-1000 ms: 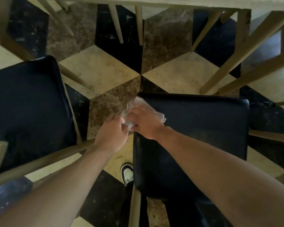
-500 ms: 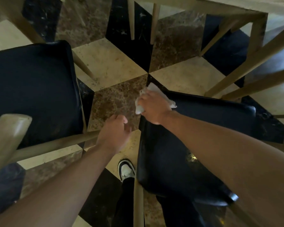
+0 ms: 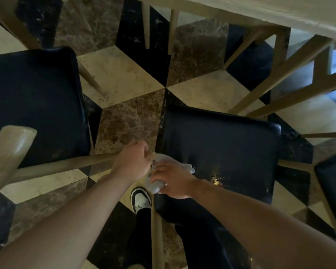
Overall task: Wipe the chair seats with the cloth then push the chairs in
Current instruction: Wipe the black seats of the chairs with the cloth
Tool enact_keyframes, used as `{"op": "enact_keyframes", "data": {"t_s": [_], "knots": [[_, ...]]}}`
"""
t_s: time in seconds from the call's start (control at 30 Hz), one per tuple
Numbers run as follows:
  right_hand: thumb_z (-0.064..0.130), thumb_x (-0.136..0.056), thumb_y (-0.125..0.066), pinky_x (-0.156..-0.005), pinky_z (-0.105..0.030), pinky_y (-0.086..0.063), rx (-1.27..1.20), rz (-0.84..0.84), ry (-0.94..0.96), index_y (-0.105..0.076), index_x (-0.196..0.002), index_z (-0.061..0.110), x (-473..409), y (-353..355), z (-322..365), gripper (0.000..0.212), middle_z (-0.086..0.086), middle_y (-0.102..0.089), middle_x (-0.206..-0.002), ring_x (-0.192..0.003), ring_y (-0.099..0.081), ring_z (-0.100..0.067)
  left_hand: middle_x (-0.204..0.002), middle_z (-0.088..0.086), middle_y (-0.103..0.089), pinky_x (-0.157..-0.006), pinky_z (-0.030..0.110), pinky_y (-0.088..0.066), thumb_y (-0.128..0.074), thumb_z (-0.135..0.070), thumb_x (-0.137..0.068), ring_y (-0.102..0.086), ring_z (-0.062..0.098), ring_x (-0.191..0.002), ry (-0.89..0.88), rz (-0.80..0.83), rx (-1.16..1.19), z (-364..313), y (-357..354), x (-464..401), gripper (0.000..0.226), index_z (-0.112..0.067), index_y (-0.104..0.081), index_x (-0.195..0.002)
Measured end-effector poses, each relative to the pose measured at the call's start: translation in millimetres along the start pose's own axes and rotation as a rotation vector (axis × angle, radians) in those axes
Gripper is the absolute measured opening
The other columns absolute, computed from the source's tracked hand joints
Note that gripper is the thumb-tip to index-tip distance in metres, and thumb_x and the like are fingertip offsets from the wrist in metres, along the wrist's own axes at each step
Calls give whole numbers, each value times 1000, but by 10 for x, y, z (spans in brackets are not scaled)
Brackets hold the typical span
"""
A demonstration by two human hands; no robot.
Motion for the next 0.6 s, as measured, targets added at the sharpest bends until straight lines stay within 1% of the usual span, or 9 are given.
{"op": "enact_keyframes", "data": {"t_s": [0.03, 0.07, 0.13, 0.2, 0.27, 0.33, 0.4, 0.5, 0.6], "knots": [[29, -90, -72, -111, -15, -20, -156, -35, -84, -67, -127, 24, 64, -7, 21, 38, 7, -61, -136, -133, -44, -8, -112, 0, -56, -78, 36, -46, -52, -29, -100, -55, 19, -98, -20, 2, 7, -34, -11, 11, 15, -21, -59, -111], [25, -88, -74, -103, -18, -34, -332, -82, -184, -69, -124, 24, 143, 2, 42, 36, 8, -65, -127, -120, -53, -6, -110, 0, -57, -77, 35, -46, -53, -28, -100, -55, 19, -96, -45, 1, 14, -79, -16, 21, 13, -21, -59, -109], [20, -85, -78, -84, -29, -53, -722, -233, -357, -74, -114, 24, 260, 53, 82, 29, 7, -72, -104, -96, -67, -10, -107, -1, -59, -77, 36, -47, -53, -26, -100, -56, 18, -95, -73, -11, 23, -133, 20, 28, 10, -23, -59, -107], [22, -85, -80, -67, -31, -56, -1047, -432, -489, -77, -99, 31, 432, 133, 102, 18, 5, -76, -86, -78, -71, -13, -107, 0, -60, -82, 39, -50, -53, -26, -100, -58, 20, -96, -101, -7, 4, -220, 76, 67, 12, -21, -60, -108], [27, -85, -81, -66, -26, -57, -1229, -600, -558, -77, -95, 30, 551, 231, 96, 11, 3, -77, -84, -76, -73, -12, -110, 2, -60, -87, 43, -51, -53, -26, -100, -59, 23, -100, -134, 10, -31, -313, 169, 111, 17, -18, -62, -111], [31, -86, -80, -74, -30, -60, -1327, -727, -598, -76, -100, 25, 713, 349, 83, 15, 1, -78, -91, -86, -75, -15, -112, 4, -59, -89, 44, -51, -52, -25, -100, -59, 23, -101, -179, 7, -42, -476, 269, 186, 18, -16, -62, -111], [34, -86, -80, -81, -35, -61, -1349, -800, -619, -76, -103, 26, 842, 473, 64, 19, 2, -78, -97, -92, -75, -16, -113, 2, -58, -87, 40, -51, -51, -25, -101, -58, 20, -100, -212, -20, -44, -641, 369, 239, 18, -17, -62, -113], [36, -87, -79, -80, -33, -61, -1309, -886, -621, -75, -103, 29, 1046, 644, 47, 18, 5, -78, -98, -92, -75, -13, -115, 0, -57, -81, 32, -47, -50, -26, -102, -57, 16, -98, -271, -58, -73, -874, 456, 307, 20, -18, -61, -117], [37, -87, -79, -84, -34, -60, -1267, -979, -610, -75, -101, 31, 1270, 783, 61, 15, 8, -77, -98, -93, -74, -11, -114, 1, -57, -78, 31, -45, -49, -26, -102, -56, 16, -96, -339, -67, -87, -1073, 477, 411, 19, -18, -60, -116]]}}
Point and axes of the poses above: each hand's wrist, its own x-axis away from the middle knuckle, its own y-axis out of the back of the hand, z = x × y, the point moved 1 cm from there along -x, towards the middle knuckle
